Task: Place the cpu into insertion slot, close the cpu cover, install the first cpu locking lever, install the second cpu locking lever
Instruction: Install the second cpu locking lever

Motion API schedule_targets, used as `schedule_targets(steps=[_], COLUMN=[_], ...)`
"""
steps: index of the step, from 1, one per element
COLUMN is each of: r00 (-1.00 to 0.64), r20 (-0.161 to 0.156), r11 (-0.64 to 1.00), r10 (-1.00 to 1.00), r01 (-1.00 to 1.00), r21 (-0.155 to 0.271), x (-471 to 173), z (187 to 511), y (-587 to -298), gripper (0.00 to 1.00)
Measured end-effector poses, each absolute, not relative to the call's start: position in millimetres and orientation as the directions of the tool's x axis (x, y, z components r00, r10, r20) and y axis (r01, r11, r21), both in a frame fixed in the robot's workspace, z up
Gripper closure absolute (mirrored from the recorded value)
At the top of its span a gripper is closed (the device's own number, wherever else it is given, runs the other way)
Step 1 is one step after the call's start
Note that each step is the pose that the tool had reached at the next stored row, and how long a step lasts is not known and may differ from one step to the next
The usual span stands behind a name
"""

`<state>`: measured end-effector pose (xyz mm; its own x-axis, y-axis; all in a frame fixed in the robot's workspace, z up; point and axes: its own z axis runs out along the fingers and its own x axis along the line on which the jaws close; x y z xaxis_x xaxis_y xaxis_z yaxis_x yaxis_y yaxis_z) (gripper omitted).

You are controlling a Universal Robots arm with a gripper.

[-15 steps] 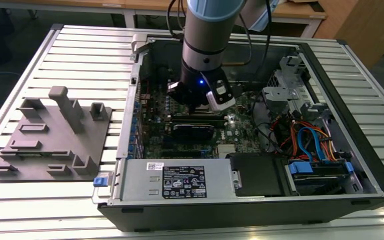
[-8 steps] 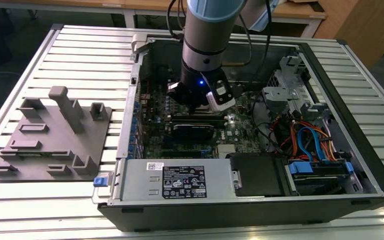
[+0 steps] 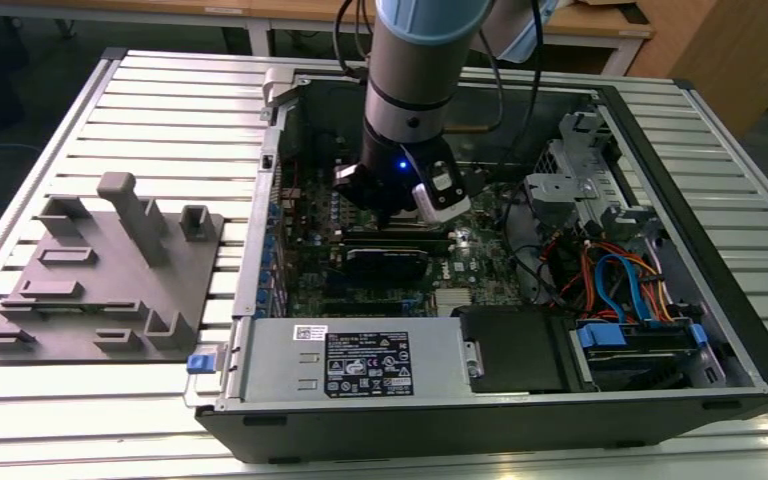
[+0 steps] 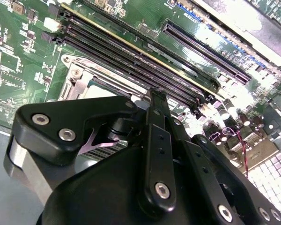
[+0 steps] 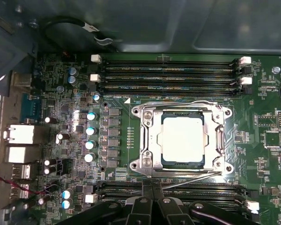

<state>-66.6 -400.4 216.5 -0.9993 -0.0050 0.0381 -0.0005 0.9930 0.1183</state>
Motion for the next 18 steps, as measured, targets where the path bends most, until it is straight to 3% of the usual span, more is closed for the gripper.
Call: schedule_targets(steps=[18], r00=[-0.998], r20=[0.056], r11=[0.993], r10=[-0.011], r01=[-0.004], r21=[0.122], x=[-66.3], z=[213.6], y=[-400.4], gripper=[0.89])
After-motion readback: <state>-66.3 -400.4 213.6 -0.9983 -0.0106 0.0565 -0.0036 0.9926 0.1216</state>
